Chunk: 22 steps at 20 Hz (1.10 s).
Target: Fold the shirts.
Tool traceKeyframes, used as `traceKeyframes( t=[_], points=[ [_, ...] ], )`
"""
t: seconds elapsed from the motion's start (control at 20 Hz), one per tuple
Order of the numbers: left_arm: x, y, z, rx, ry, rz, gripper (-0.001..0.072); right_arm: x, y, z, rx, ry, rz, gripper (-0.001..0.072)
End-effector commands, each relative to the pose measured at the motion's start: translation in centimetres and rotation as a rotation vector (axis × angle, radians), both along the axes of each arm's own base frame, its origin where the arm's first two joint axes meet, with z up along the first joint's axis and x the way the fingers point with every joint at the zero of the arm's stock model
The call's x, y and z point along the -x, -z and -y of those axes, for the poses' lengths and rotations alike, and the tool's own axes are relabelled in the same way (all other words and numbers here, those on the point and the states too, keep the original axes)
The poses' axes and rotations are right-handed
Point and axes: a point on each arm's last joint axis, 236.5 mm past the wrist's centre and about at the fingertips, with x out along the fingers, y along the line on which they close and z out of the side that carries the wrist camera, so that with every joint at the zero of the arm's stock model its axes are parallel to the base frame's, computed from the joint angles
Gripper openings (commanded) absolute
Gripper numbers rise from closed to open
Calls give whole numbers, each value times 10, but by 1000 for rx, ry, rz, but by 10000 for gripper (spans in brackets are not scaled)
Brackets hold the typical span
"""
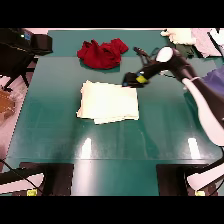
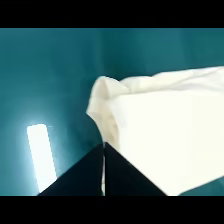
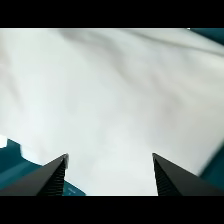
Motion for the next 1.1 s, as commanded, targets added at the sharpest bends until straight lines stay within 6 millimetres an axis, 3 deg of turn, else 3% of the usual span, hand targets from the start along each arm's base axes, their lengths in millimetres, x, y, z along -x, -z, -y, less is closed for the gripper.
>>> traceKeyframes(
  t=[0.0,0.15,0.3,0.45,0.6,0.65,0.75,0.85,0.9,1.05],
  points=[
    [8,27,24,89,50,-90,26,15,28,70,5,80,-75,630],
    [13,42,30,96,79,-128,27,9,41,61,-249,132,-119,630],
    [12,40,30,97,79,-117,26,12,71,54,-287,133,-186,630],
    [12,40,30,98,79,-118,26,26,103,25,-276,80,-247,629],
    [12,40,30,97,80,-117,26,24,102,-24,-340,43,-237,622],
    [12,40,30,95,82,-116,26,22,98,-41,-352,20,-222,572],
    [11,39,30,94,84,-111,26,14,78,-74,-380,-38,-160,35],
    [11,40,30,94,84,-111,26,-4,49,-86,-371,-44,-97,18],
    [11,40,30,94,84,-112,26,-15,37,-79,-341,-36,-72,18],
    [12,39,30,93,85,-114,26,-40,-1,-34,-271,-20,-41,18]
  ],
)
